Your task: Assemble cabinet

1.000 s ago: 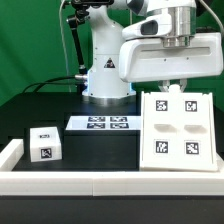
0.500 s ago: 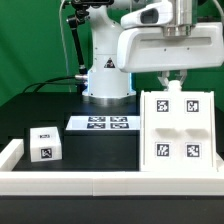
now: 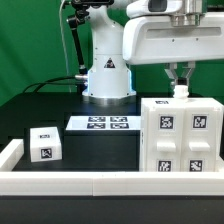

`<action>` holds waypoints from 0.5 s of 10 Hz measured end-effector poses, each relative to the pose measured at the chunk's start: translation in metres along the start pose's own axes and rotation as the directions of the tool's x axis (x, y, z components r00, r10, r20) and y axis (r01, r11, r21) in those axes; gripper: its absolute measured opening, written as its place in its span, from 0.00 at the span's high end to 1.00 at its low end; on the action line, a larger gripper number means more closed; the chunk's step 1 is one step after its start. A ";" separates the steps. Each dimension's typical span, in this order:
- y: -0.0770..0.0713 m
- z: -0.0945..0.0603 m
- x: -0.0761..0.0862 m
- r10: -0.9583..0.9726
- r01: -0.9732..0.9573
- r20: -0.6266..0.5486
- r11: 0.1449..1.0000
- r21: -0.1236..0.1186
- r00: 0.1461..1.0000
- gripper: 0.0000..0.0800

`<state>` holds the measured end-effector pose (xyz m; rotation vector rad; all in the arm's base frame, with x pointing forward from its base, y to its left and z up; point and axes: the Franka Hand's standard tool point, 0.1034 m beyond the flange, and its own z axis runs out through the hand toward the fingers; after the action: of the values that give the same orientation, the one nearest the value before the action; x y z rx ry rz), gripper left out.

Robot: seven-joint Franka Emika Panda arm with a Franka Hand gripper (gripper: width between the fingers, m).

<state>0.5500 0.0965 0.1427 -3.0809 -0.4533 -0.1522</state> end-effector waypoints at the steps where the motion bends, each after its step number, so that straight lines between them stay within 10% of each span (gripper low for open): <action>1: 0.000 0.000 0.000 0.000 0.000 0.000 1.000 0.000 1.000 1.00; 5: 0.006 0.017 -0.037 0.007 -0.007 0.023 1.000 -0.005 1.000 0.49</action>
Offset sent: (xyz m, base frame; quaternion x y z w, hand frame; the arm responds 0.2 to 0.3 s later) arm -0.0497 -0.0053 -0.0338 -0.0207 -0.0177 0.0316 0.9991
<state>0.5179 0.0806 0.1225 -3.0913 -0.4432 -0.1180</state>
